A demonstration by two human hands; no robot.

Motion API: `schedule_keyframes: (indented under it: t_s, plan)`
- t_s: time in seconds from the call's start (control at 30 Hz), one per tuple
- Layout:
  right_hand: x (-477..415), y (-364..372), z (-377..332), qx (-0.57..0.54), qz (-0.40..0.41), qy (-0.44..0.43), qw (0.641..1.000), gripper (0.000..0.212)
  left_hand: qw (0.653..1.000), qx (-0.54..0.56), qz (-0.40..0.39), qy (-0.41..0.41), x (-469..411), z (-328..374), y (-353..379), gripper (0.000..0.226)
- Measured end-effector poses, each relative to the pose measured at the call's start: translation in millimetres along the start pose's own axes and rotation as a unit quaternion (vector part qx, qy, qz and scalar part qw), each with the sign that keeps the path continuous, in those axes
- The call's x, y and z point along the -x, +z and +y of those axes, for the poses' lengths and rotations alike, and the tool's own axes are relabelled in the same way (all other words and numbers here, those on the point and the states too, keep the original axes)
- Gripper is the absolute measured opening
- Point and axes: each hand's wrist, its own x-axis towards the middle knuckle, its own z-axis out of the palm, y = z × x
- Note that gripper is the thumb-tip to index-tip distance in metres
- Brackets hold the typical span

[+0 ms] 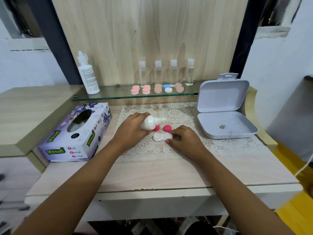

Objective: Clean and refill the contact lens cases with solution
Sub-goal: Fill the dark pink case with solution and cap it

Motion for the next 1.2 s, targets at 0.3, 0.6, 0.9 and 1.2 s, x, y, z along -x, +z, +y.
schedule_keyframes:
  t_s: [0.3,0.6,0.9,1.2]
  plan:
    - [0.9,-1.2,-2.9,-0.002,0.002,0.003,1.0,0.033,0.95,0.233,0.079,-0.192,0.5,-1.0,-7.4,0.052]
    - [2.5,-2.4,-5.2,0.0,0.007,-0.001,1.0,0.03,0.907,0.292,0.127,-0.277,-2.4,-19.5,1.6,0.053]
    - [2.5,-2.1,-4.6,0.001,0.01,-0.004,1.0,0.027,0.906,0.294,0.114,-0.281,-1.7,-17.7,0.7,0.059]
    - [0.9,0.3,-1.2,0.015,0.01,-0.002,1.0,0.029,0.948,0.085,0.196,-0.235,17.1,8.0,-12.8,0.075]
